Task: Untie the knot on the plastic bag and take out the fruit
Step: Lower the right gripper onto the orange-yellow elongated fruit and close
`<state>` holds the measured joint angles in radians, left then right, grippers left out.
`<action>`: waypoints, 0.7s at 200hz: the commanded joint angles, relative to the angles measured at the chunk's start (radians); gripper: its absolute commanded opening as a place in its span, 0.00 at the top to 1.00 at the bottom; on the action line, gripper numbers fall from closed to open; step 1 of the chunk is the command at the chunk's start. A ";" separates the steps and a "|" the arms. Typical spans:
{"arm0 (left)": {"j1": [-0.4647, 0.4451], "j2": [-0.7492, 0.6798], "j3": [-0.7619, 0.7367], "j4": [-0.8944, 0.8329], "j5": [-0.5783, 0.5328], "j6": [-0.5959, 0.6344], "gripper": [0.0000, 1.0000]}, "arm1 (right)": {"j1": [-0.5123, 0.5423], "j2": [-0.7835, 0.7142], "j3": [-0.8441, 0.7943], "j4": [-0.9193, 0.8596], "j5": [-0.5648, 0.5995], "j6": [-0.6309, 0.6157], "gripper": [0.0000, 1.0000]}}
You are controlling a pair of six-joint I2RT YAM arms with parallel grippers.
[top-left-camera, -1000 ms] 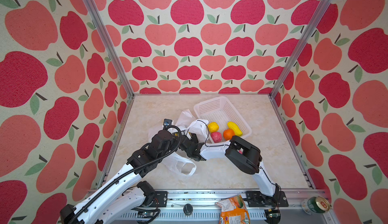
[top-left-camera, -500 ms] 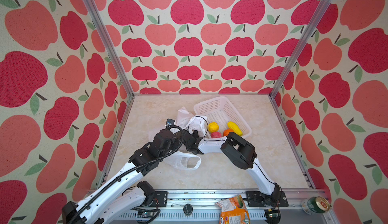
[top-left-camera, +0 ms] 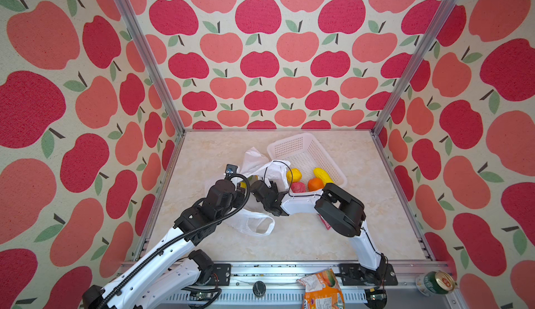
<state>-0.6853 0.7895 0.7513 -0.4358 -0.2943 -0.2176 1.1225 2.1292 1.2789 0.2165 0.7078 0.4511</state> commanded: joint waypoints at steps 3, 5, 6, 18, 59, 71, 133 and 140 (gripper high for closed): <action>0.012 -0.014 -0.010 0.010 0.019 0.012 1.00 | 0.029 -0.134 -0.064 0.058 -0.031 -0.035 0.64; 0.012 -0.013 -0.010 0.010 0.019 0.012 1.00 | 0.030 -0.142 -0.072 0.062 -0.034 -0.035 0.65; 0.013 -0.014 -0.011 0.011 0.020 0.012 1.00 | 0.031 -0.146 -0.075 0.064 -0.036 -0.036 0.65; 0.018 -0.012 -0.013 0.012 0.021 0.011 1.00 | 0.039 -0.194 -0.125 0.098 -0.070 -0.039 0.66; 0.025 -0.011 -0.014 0.012 0.031 0.006 1.00 | 0.066 -0.332 -0.282 0.176 -0.167 -0.016 0.72; 0.027 -0.011 -0.015 0.012 0.030 0.006 1.00 | 0.074 -0.352 -0.309 0.194 -0.186 -0.033 0.74; 0.039 -0.010 -0.023 0.006 0.018 -0.006 1.00 | 0.257 -0.355 -0.355 0.325 -0.187 -0.241 0.76; 0.041 -0.010 -0.023 0.003 0.017 -0.008 1.00 | 0.276 -0.354 -0.353 0.336 -0.187 -0.271 0.78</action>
<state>-0.6537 0.7856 0.7357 -0.4324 -0.2726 -0.2180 1.3437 1.7916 0.9298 0.4564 0.5312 0.3130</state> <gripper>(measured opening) 0.056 0.378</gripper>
